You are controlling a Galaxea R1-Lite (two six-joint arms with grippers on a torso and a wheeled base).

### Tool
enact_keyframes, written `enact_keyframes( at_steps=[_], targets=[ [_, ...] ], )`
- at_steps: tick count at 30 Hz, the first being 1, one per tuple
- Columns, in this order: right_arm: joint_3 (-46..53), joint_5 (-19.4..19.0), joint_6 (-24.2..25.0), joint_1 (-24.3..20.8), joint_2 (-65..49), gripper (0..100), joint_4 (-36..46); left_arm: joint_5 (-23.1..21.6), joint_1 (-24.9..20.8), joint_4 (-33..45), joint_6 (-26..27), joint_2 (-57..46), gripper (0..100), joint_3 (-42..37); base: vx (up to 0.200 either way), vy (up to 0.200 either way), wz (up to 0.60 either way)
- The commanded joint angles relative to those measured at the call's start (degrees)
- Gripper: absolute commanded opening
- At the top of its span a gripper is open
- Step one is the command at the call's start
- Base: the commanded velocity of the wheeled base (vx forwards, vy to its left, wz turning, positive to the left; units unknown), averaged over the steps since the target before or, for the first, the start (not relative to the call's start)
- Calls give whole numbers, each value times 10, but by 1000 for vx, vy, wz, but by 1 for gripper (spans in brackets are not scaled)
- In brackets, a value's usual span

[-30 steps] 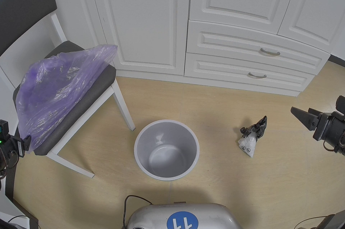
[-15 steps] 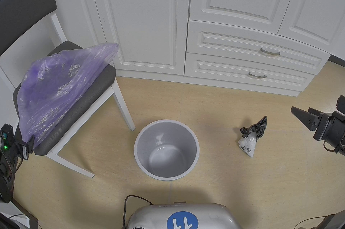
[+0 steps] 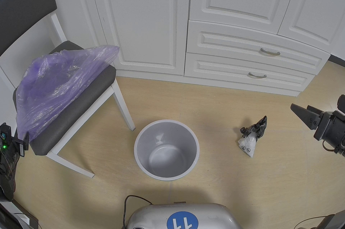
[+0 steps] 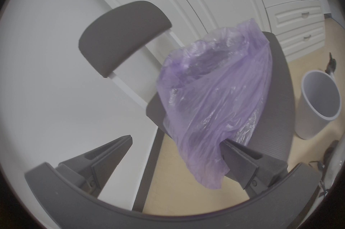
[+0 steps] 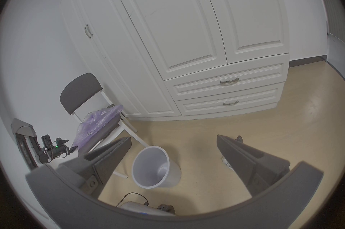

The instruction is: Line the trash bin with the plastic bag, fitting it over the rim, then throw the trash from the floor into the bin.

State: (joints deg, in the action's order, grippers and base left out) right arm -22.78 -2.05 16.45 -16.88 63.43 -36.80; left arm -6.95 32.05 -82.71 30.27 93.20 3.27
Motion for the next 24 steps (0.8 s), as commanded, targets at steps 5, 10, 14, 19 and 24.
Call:
enact_keyframes(
  at_steps=[5,10,14,19,24],
  targets=[
    [2,-1,1,-1,0,100,-3,-17,36,-51,-44,57,100,31,0,0,0],
    [1,-1,4,-2,-1,100,-3,-24,49,-51,-57,52,100,53,0,0,0],
    [1,-1,6,-2,-1,100,-3,-25,57,-51,-65,46,100,60,0,0,0],
    [1,-1,6,-6,-1,100,-3,-25,60,-51,-68,44,100,70,0,0,0],
    [2,-1,9,-14,-3,100,-3,-25,76,-52,-69,23,100,83,0,0,0]
  ],
)
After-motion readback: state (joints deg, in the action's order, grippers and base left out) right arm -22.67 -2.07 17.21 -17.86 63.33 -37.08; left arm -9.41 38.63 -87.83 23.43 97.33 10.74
